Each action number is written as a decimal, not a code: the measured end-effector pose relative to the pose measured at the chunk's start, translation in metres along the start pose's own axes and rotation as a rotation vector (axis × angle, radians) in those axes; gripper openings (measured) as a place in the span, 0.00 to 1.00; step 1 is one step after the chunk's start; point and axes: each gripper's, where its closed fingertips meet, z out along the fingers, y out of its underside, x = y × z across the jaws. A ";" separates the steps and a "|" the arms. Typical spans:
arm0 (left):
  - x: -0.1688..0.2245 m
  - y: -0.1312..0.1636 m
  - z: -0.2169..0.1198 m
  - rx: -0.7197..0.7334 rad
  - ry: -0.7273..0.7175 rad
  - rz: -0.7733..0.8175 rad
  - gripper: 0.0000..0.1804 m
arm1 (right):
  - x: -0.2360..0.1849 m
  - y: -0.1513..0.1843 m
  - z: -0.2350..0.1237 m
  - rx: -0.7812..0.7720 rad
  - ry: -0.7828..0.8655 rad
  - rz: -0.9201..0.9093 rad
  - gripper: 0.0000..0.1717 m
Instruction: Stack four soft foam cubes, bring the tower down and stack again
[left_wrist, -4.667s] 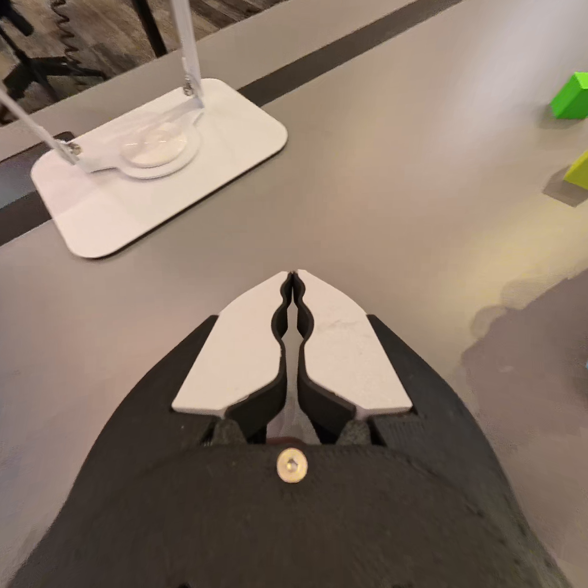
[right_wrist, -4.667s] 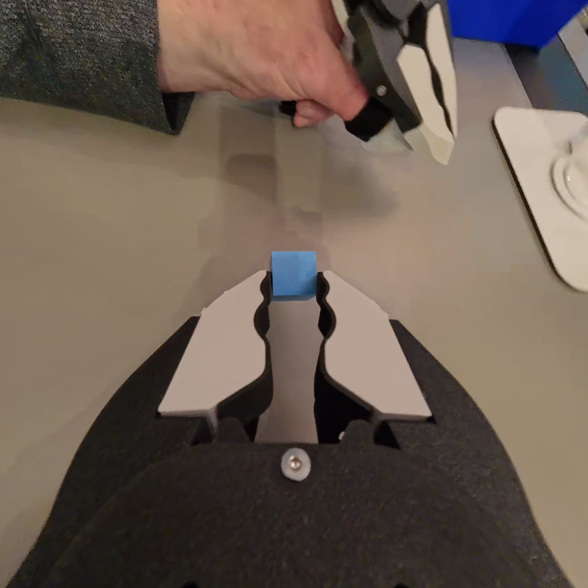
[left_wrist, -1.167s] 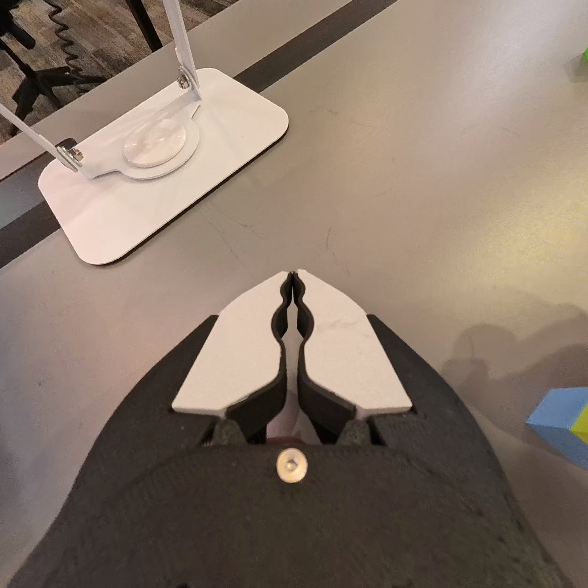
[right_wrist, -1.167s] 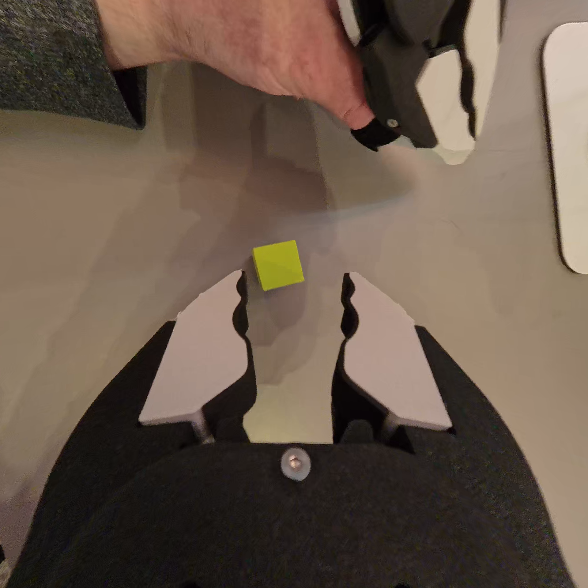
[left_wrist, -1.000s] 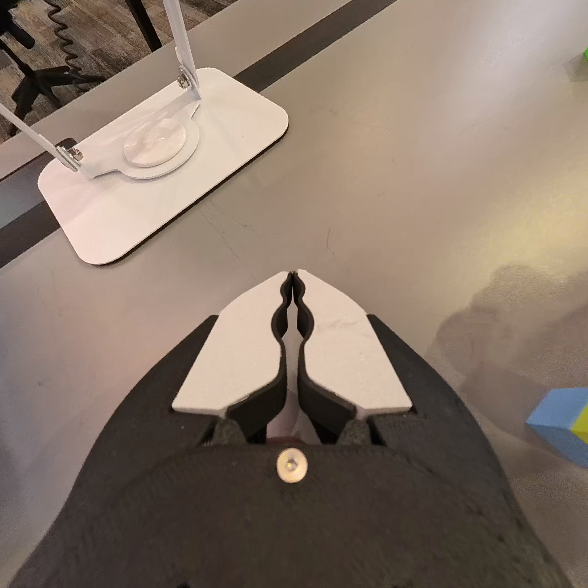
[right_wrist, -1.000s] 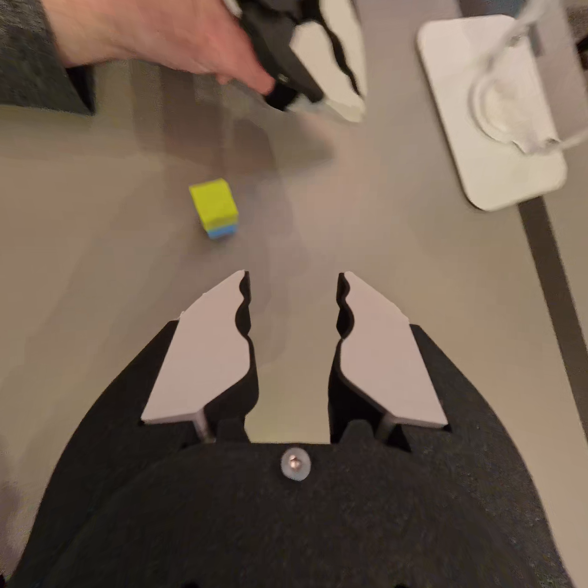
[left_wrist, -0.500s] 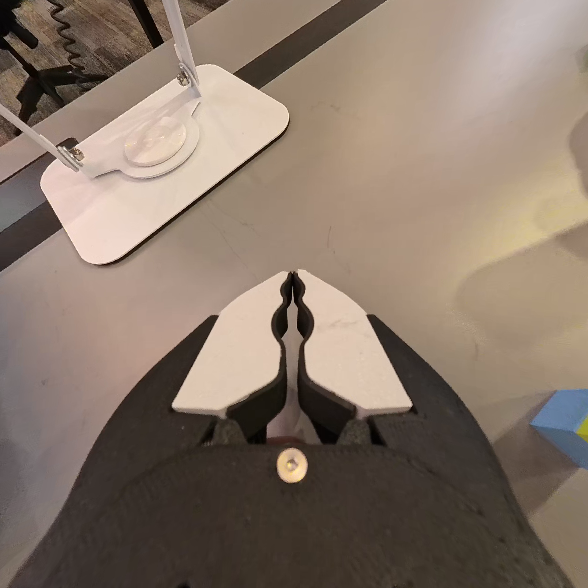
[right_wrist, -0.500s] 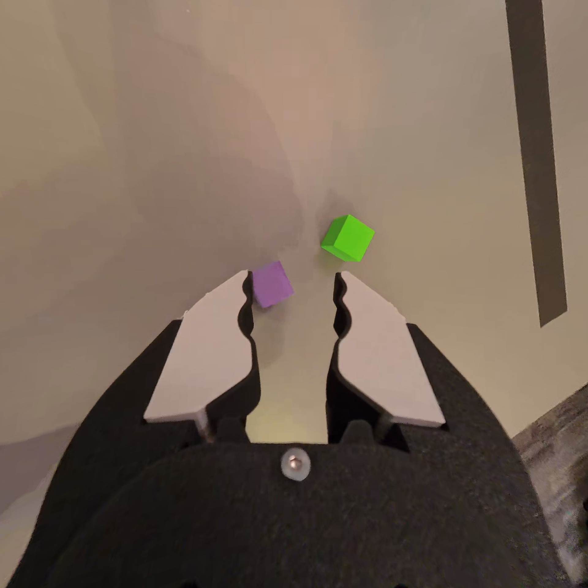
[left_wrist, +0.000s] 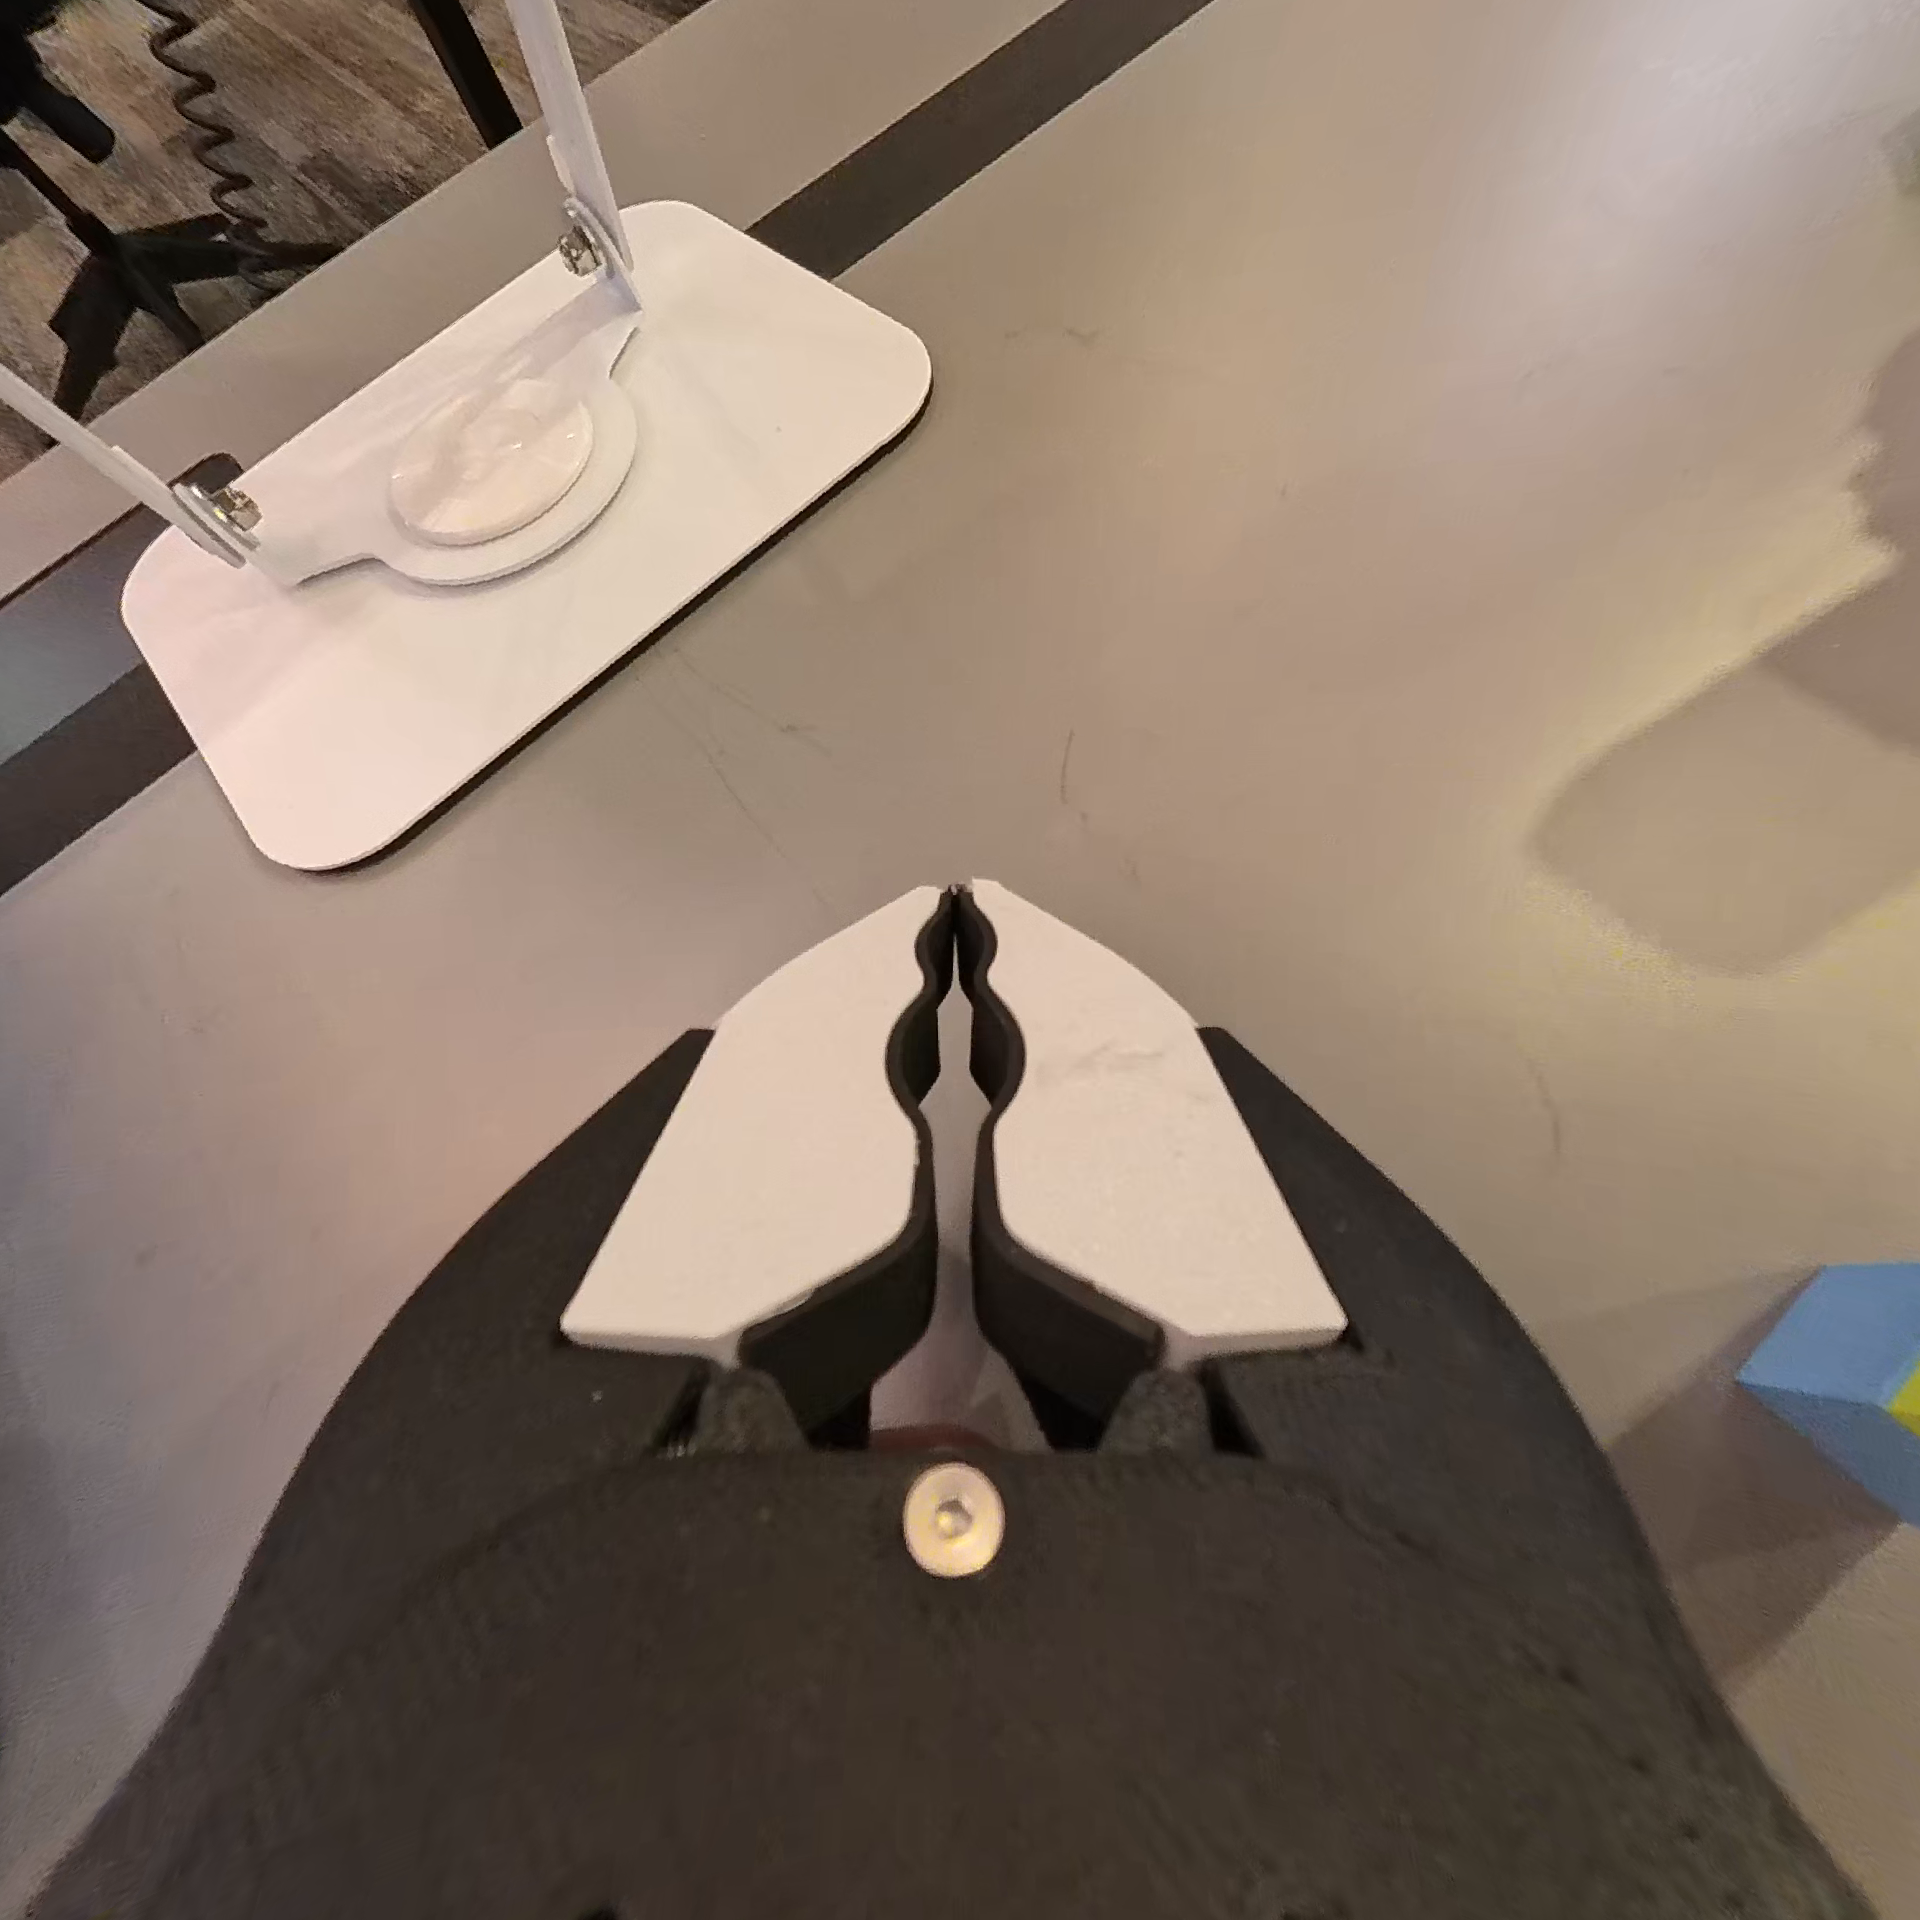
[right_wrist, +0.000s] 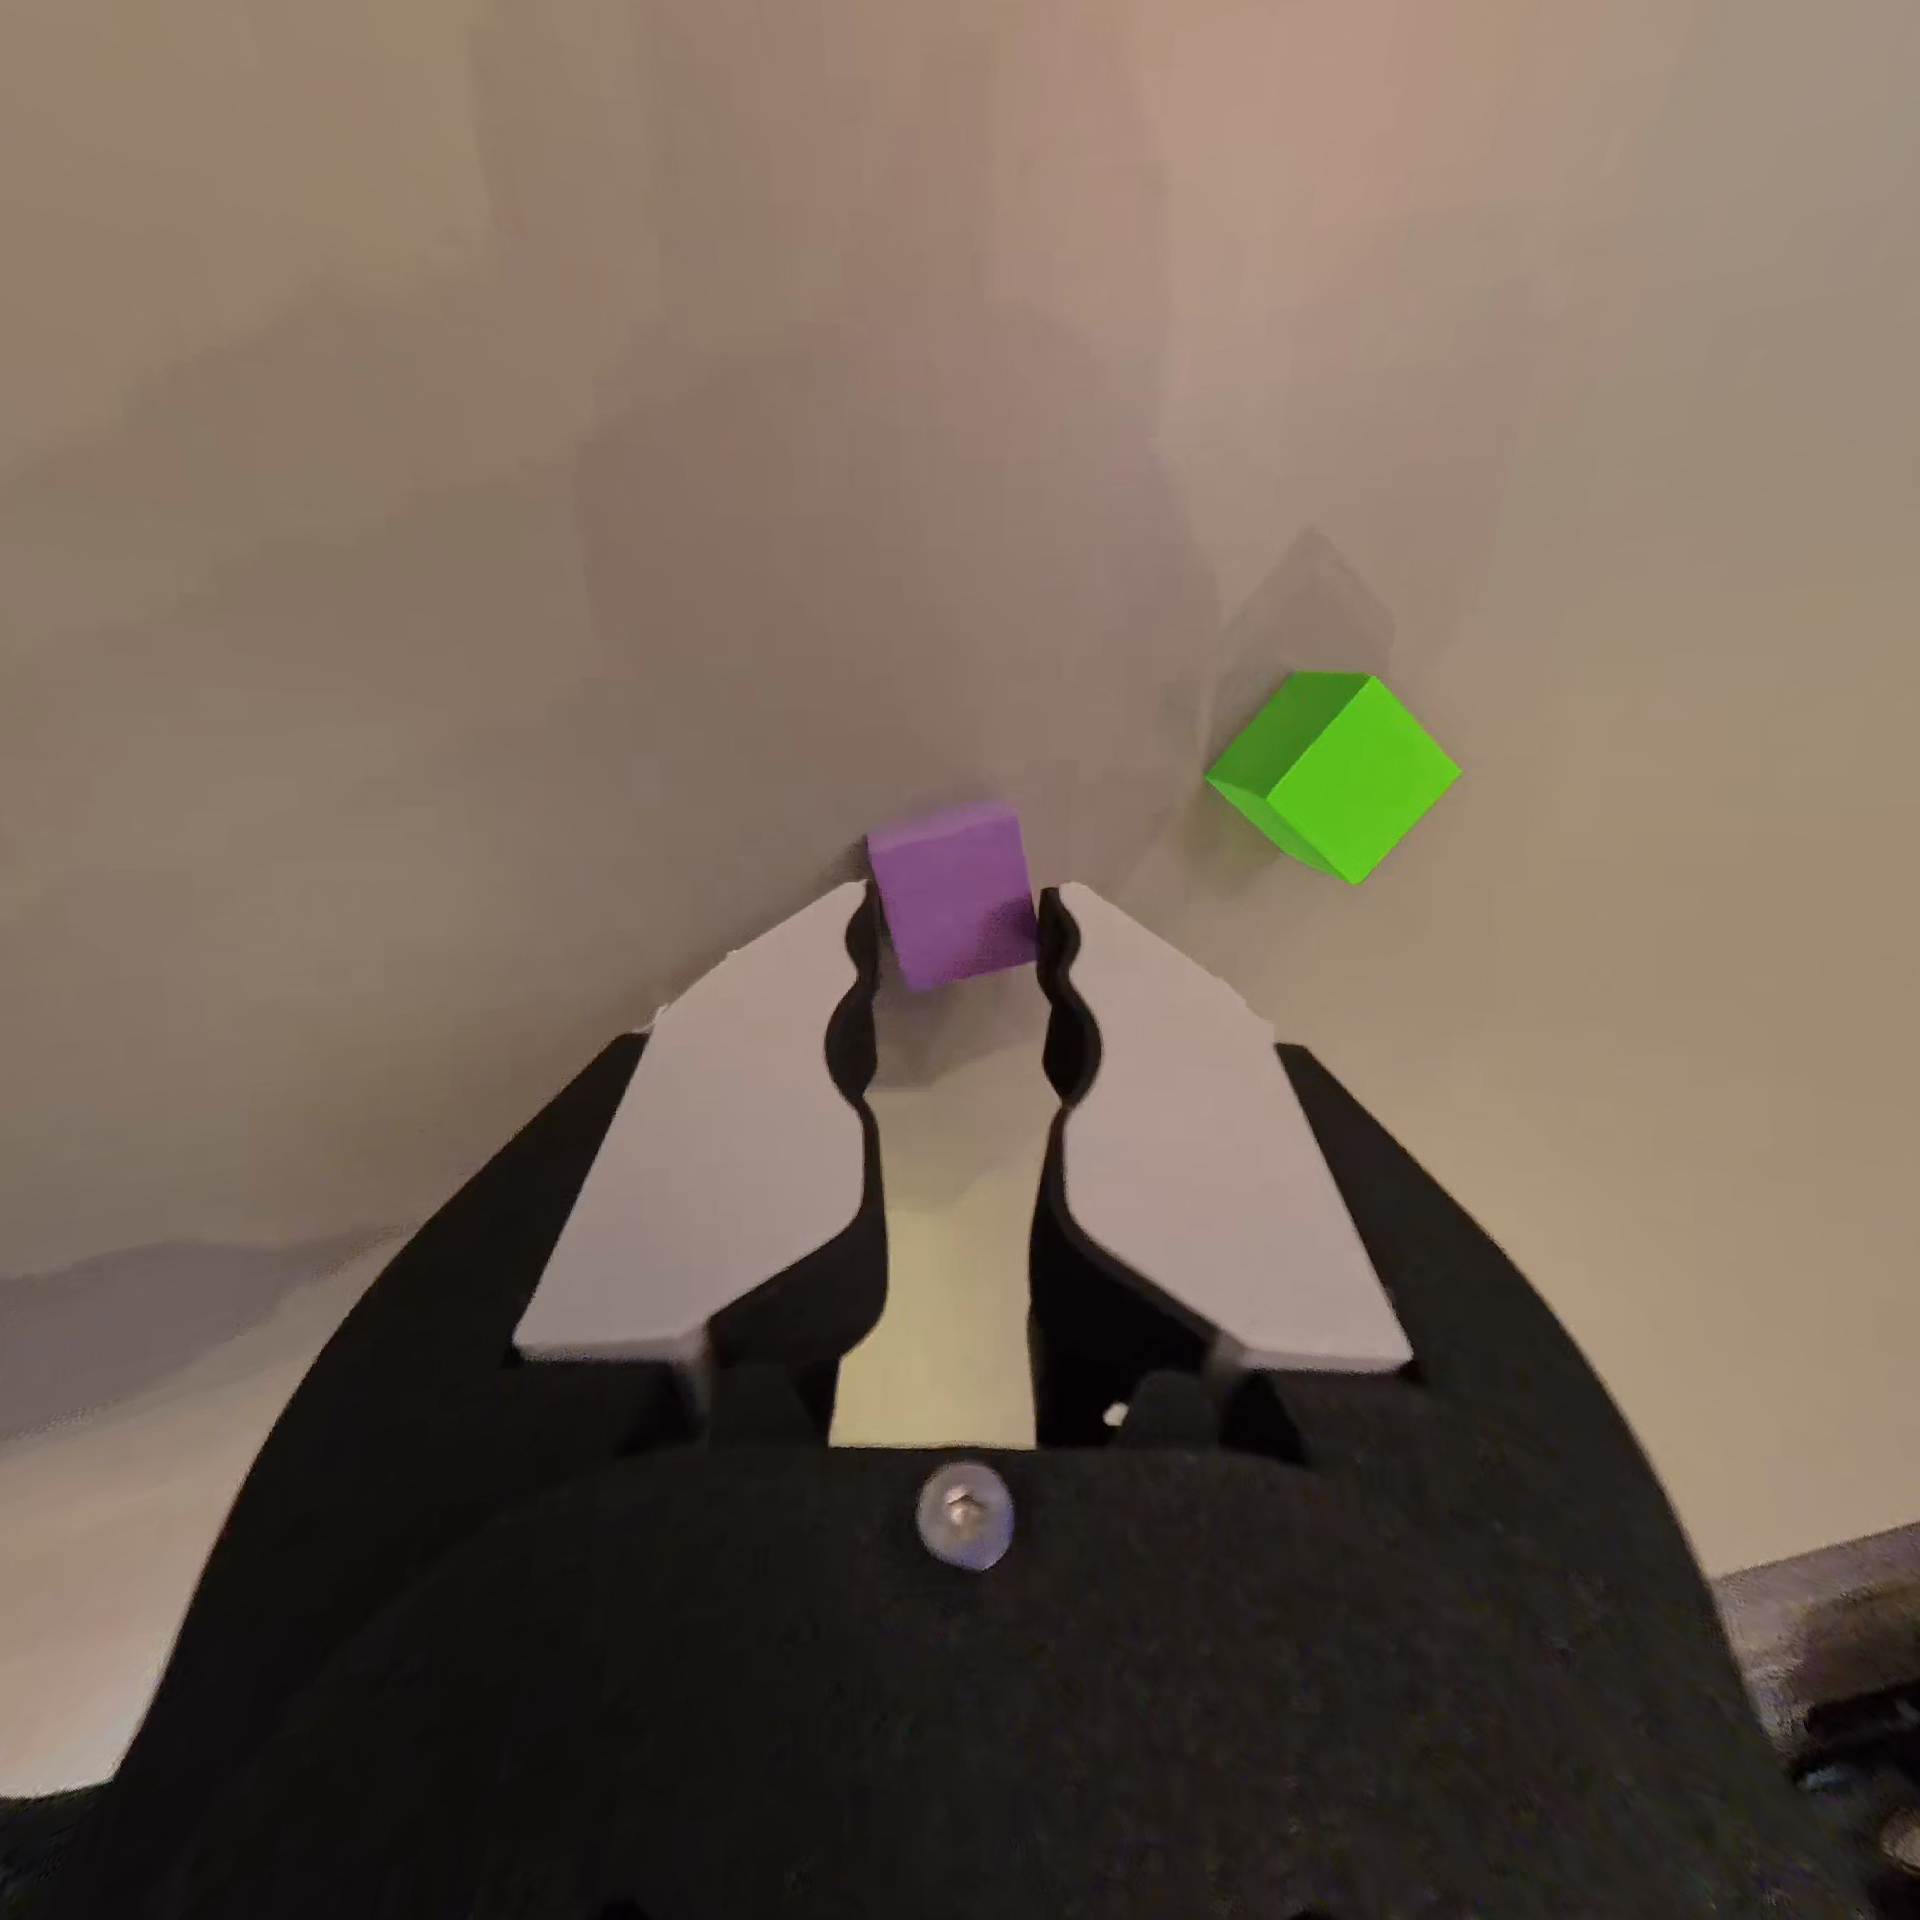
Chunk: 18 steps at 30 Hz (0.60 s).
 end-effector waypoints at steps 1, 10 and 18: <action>0.000 0.000 0.000 0.002 0.000 -0.002 0.00 | 0.000 -0.002 0.000 0.007 0.002 0.008 0.16; 0.000 0.000 0.000 0.004 0.000 -0.006 0.00 | -0.041 -0.155 -0.041 0.268 0.057 0.045 0.16; -0.001 -0.002 -0.002 0.017 0.008 -0.017 0.00 | -0.087 -0.265 -0.028 0.298 -0.004 -0.009 0.16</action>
